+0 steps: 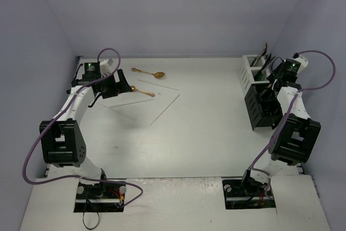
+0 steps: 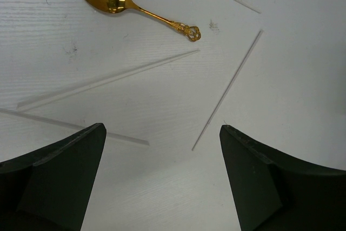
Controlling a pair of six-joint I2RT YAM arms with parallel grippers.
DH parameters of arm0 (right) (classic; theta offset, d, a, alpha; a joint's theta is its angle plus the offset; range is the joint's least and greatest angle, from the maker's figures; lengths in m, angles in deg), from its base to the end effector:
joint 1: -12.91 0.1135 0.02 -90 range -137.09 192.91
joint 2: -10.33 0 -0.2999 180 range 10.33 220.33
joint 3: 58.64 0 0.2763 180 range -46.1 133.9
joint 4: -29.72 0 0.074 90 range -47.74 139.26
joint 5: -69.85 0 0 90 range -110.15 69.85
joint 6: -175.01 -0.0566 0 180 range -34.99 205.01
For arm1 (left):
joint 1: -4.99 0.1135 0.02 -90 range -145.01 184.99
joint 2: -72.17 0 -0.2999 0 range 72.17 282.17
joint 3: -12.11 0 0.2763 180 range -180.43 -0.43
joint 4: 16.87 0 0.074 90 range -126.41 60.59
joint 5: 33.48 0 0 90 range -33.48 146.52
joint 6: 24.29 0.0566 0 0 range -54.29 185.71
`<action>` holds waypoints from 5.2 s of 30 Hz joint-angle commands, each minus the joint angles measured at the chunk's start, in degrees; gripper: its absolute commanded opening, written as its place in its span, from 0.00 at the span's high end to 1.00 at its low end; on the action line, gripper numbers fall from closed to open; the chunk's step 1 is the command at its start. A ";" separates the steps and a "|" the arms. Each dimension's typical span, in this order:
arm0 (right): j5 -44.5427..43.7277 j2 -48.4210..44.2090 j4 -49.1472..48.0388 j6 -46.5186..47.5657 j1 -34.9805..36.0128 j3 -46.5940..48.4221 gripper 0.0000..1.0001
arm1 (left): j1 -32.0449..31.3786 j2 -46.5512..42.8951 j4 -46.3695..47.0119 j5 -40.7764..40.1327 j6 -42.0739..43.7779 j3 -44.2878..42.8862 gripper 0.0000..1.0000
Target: Sort the eating utensils into containers
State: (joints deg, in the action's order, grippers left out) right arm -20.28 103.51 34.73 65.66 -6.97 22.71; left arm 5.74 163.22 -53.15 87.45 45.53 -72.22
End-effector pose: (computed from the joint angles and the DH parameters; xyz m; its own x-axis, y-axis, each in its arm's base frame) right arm 0.4063 -0.1470 0.3185 -0.1437 0.4043 -0.9033 0.4130 0.8539 0.3165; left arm 0.3899 -0.0240 0.2974 -0.7659 -0.3060 -0.5655 0.1070 0.8066 -0.5813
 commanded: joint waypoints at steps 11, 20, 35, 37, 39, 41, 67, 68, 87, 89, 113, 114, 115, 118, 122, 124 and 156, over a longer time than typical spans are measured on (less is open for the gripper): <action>6.87 -12.79 -1.25 8.72 7.46 8.15 0.51 | -1.21 2.33 -0.19 -15.53 6.84 -9.39 0.19; 9.07 -18.44 -2.22 25.18 19.85 3.93 0.58 | -8.49 15.22 -5.51 -9.23 24.87 -25.45 0.29; 16.83 -24.44 -2.04 32.31 21.81 -1.66 0.64 | -9.98 30.30 -32.56 9.76 88.46 -41.65 0.41; 17.05 -24.39 -2.04 32.36 21.81 -1.56 0.65 | -9.88 31.72 -35.03 9.55 91.84 -41.72 0.42; 17.25 -24.29 -2.04 32.29 21.81 -1.49 0.66 | -9.74 33.83 -37.80 9.93 94.47 -44.02 0.42; 17.36 -24.14 -1.96 32.18 21.81 -1.57 0.67 | -9.50 35.59 -38.32 10.10 95.58 -45.22 0.42; 16.69 -25.06 -0.64 33.12 21.81 -1.05 0.69 | -8.81 48.77 -39.74 6.39 104.60 -54.46 0.41; 16.71 -25.13 -0.64 33.06 21.81 -0.93 0.69 | -8.84 49.18 -40.92 6.04 105.35 -54.87 0.41; 22.29 -26.80 -0.29 32.77 22.21 0.32 0.80 | -8.97 44.42 -53.08 3.51 101.16 -52.83 0.97; 23.33 -27.06 -0.22 34.02 22.86 0.34 0.81 | -8.95 43.59 -53.08 4.94 95.94 -54.65 1.00; 18.15 -31.17 0.00 93.08 69.17 -13.20 0.39 | -12.55 14.54 -34.42 13.97 -12.17 -28.24 1.00; 18.71 -30.72 0.05 94.20 70.64 -13.81 0.39 | -13.16 13.48 -33.61 14.32 -13.13 -25.87 1.00; 19.34 -29.98 0.06 95.33 72.26 -14.29 0.40 | -13.87 12.32 -32.75 14.71 -14.10 -24.42 1.00; 21.10 -27.74 -0.02 98.06 76.22 -15.07 0.41 | -15.61 9.54 -30.76 15.91 -16.73 -20.98 1.00; 22.86 -23.95 -0.02 100.25 80.09 -15.02 0.43 | -17.11 7.56 -29.26 18.12 -19.81 -17.24 1.00; 23.72 -22.04 -0.02 100.72 81.20 -14.85 0.43 | -18.07 6.60 -28.30 19.62 -20.92 -16.13 1.00; 22.22 -17.12 -0.11 100.85 78.38 -14.00 0.69 | -23.23 -1.84 -24.69 18.79 -23.38 -7.16 1.00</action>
State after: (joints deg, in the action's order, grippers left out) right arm 2.87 87.28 37.31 166.54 72.38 6.91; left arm -17.19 165.00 -79.49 105.71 24.03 -79.08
